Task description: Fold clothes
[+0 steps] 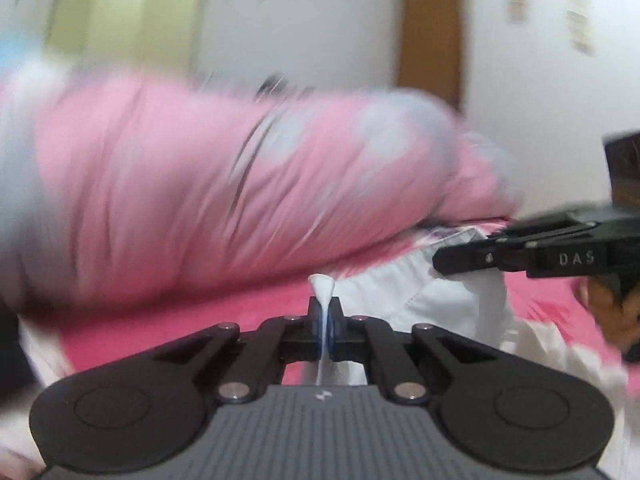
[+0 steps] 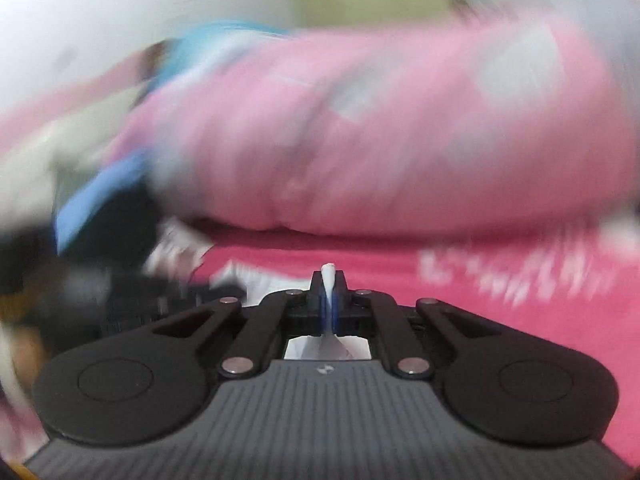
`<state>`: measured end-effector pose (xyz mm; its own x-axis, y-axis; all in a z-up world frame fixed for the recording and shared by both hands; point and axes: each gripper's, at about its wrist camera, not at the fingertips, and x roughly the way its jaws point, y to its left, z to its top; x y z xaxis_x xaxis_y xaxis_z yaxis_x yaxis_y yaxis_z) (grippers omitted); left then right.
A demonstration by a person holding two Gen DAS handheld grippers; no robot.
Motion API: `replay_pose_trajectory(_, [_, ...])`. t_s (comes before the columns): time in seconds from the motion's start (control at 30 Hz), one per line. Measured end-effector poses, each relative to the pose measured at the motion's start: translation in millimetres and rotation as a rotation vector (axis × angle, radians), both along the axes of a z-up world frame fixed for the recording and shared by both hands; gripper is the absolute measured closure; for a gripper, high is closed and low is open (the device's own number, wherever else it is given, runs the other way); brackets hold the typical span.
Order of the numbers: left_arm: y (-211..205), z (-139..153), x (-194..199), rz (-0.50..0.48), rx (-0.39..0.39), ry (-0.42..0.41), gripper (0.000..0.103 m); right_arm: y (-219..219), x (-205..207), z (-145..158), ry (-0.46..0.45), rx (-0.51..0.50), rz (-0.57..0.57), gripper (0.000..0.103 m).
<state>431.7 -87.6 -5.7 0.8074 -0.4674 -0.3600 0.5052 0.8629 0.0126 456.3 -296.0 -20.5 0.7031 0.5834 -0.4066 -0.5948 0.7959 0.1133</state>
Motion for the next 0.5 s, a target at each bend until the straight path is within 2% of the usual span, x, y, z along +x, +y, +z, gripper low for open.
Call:
replay_pose_trajectory(0.03, [1.0, 2.1, -16.4, -0.033, 0.032, -0.024, 0.086, 1.3, -21.8, 5.4, -0.079, -0.056, 0.043, 0.099])
replay_pose_trajectory(0.07, [2.2, 2.2, -32.3, -0.061, 0.064, -0.037, 0.074, 0.7, -39.9, 3.5, -0.113, -0.107, 0.069, 0.098])
replay_pose_trajectory(0.1, [4.2, -1.8, -46.6, -0.084, 0.096, -0.024, 0.067, -0.4, -57.0, -0.5, -0.135, -0.156, 0.089, 0.094])
replay_pose_trajectory(0.13, [6.5, -6.9, -58.3, -0.104, 0.121, 0.001, 0.057, -3.9, -71.2, -6.7, -0.124, -0.19, 0.107, 0.085])
replay_pose_trajectory(0.17, [9.1, -11.9, -66.9, -0.116, 0.139, 0.034, 0.053, -7.9, -84.5, -13.5, -0.104, -0.22, 0.125, 0.076])
replay_pose_trajectory(0.2, [12.2, -17.7, -75.1, -0.125, 0.155, 0.074, 0.053, -13.6, -93.9, -18.3, -0.081, -0.229, 0.123, 0.061])
replay_pose_trajectory(0.23, [16.0, -22.3, -82.4, -0.129, 0.166, 0.111, 0.052, -19.8, -102.2, -22.6, -0.057, -0.232, 0.115, 0.055])
replay_pose_trajectory(0.33, [30.5, -24.3, -97.4, -0.125, 0.162, 0.179, 0.046, -45.4, -114.1, -25.7, 0.025, -0.174, 0.041, 0.052])
replay_pose_trajectory(0.5, [40.1, -5.7, -101.8, -0.111, 0.085, 0.162, 0.039, -80.0, -103.2, -19.0, 0.172, 0.055, -0.128, 0.052])
